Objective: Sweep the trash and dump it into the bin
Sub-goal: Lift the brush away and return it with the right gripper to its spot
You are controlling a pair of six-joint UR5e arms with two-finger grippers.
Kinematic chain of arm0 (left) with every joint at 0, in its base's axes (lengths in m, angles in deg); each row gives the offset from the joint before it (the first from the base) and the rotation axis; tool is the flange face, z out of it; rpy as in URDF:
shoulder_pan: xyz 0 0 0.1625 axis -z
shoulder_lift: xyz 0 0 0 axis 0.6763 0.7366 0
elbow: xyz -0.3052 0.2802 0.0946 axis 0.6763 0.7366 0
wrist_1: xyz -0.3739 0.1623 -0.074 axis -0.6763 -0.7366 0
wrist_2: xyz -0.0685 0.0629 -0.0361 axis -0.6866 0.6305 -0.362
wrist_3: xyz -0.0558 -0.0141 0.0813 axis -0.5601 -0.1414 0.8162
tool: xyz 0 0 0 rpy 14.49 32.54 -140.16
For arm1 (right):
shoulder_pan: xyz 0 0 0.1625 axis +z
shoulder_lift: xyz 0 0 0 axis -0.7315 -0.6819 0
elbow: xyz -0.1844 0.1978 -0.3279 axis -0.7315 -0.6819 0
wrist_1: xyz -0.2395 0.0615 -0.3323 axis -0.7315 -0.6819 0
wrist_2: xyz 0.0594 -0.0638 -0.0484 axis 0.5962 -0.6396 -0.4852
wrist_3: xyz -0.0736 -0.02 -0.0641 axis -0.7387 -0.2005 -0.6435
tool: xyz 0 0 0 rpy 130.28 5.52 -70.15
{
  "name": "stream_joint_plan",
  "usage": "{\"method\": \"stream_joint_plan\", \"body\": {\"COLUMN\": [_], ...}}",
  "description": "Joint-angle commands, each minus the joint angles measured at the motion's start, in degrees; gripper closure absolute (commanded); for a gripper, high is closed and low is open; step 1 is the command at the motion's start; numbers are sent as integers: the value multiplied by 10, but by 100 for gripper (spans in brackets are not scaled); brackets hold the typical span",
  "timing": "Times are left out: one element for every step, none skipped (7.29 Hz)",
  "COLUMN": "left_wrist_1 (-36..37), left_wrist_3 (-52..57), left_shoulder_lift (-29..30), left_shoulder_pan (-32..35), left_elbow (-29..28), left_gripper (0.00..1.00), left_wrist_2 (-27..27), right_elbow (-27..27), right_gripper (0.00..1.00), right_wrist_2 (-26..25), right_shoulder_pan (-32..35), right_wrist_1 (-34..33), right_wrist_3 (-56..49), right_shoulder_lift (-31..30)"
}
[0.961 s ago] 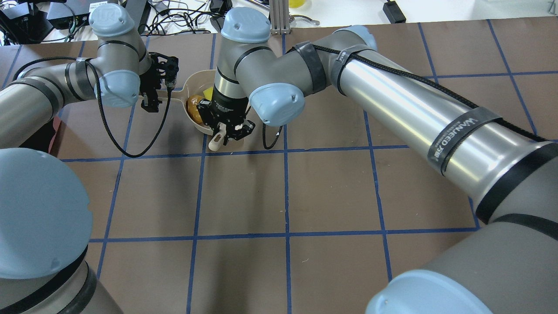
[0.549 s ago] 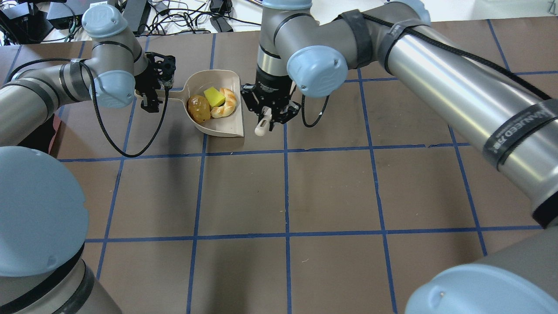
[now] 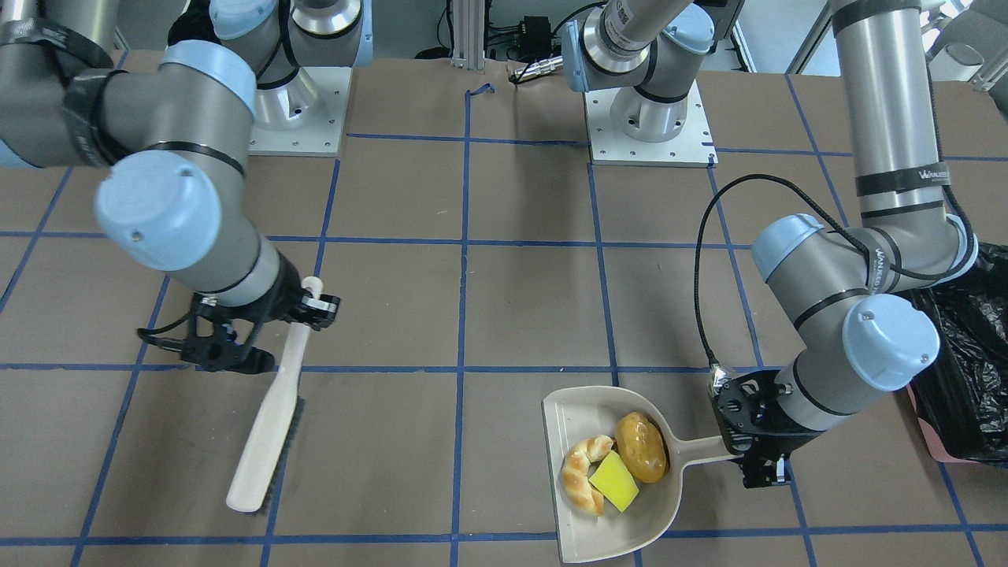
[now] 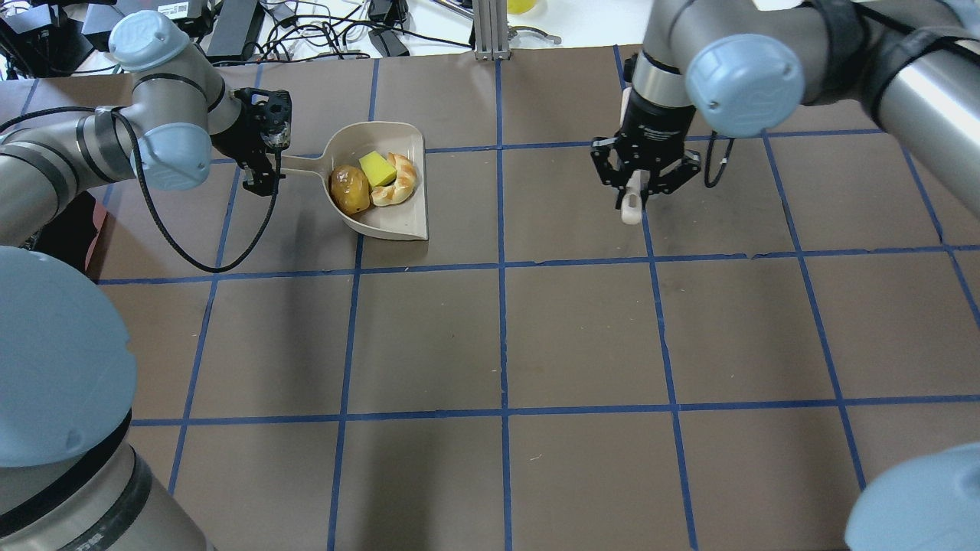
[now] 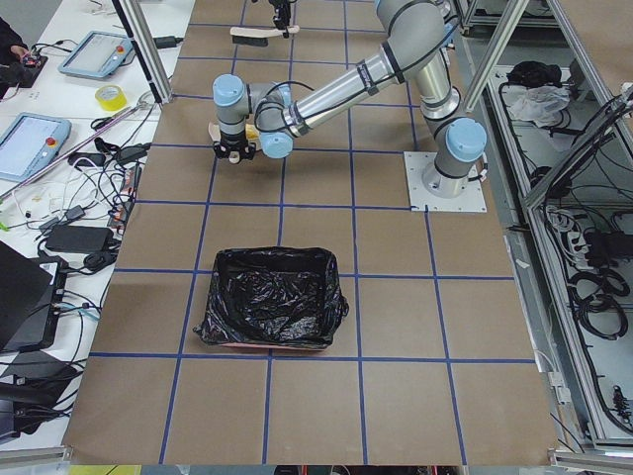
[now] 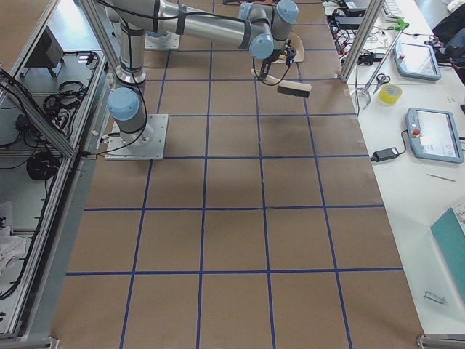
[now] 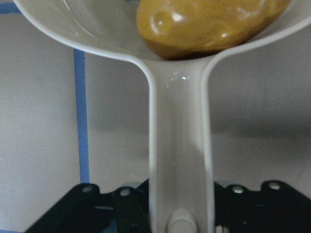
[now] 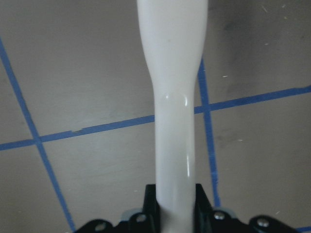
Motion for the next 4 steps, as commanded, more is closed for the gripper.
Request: {"method": "stream_joint_plan", "body": {"left_wrist_1": [-2,-2,-2,-2], "left_wrist_3": [-1,-2,-5,-6], "left_shoulder_lift": [2,3,2,1], "left_shoulder_pan": [-26,-28,-27,-29], "left_elbow": [5,12,12,11], "left_gripper": [100,100,100,100], "left_wrist_2": [-55,-59,-63,-65], "right_elbow": [52,64,73,93], "right_gripper": [100,100,100,100], "right_wrist_2": [-27,-25,-25,-36], "right_shoulder_pan": [-120,-169,-199,-202], "right_wrist_1": [-2,-15,-42,-85], "right_wrist_3": [-190,-247,-268,-271], "right_shoulder_lift": [-37,-37,-30,-23]}}
